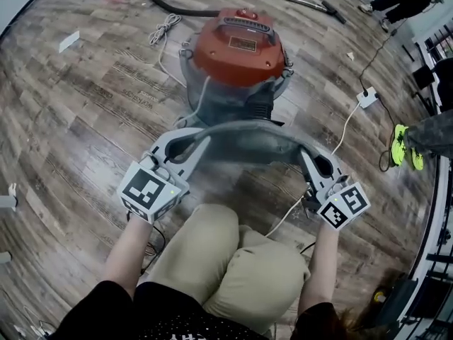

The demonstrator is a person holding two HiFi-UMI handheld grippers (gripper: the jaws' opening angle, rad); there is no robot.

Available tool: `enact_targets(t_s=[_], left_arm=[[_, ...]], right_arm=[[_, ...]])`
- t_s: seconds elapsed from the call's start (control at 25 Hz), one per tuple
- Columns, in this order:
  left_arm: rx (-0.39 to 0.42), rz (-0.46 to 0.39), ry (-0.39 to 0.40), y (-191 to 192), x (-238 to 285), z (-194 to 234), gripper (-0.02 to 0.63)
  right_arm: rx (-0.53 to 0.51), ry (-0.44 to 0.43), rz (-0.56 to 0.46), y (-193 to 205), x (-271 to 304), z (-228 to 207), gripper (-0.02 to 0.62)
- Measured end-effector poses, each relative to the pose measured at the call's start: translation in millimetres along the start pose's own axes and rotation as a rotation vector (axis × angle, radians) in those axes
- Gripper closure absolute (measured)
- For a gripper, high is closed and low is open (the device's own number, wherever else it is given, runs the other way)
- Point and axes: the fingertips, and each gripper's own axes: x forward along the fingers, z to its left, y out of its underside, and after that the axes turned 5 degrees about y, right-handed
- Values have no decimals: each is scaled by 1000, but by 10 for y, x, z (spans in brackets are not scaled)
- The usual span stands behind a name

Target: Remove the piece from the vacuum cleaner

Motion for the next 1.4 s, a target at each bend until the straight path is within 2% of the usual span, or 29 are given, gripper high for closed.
enact_targets(t_s=[0.32,0.48,0.56,0.6,0.64,0.68,0.72,0.76,0.84,0.88,0.92,0.96,1.0,1.04,1.08,1.2,1.4], left_arm=[[-87,-42,44,-4,-173,-86,588],[-66,-39,70,22,-124,-151,586],[-90,-42,90,60,-91,-184,580],[-119,-51,112,60,-76,-207,519],[-154,-64,134,54,-65,-224,396],[-185,-75,144,51,-64,-224,302],[-203,-80,136,58,-74,-200,265],[-205,-78,111,77,-93,-157,265],[-174,-56,44,136,-141,-59,277],[-156,-40,17,168,-162,-23,370],[-142,-26,0,197,-177,-7,547],[-133,-16,-2,216,-184,-12,598],[-128,-11,7,224,-187,-32,598],[-126,-9,19,225,-188,-59,598],[-125,-8,31,222,-191,-88,598],[-125,-9,49,217,-222,-150,598],[-137,-11,59,221,-243,-166,598]], right_arm=[[81,30,-47,14,-229,151,575],[74,75,-26,36,-290,132,575],[79,98,-13,84,-246,105,566],[91,107,-15,91,-226,97,501],[112,113,-28,83,-215,89,400],[140,125,-47,67,-216,73,330],[164,148,-65,57,-229,44,318],[179,174,-75,58,-250,12,319],[191,177,-73,88,-280,13,321],[201,150,-65,109,-278,58,326],[211,118,-54,131,-265,114,351],[212,94,-44,151,-244,171,381],[202,78,-34,168,-221,220,424],[188,66,-27,178,-199,266,542],[173,50,-24,179,-183,317,584],[117,1,-12,154,-143,474,584],[56,12,-22,45,-130,524,584]])
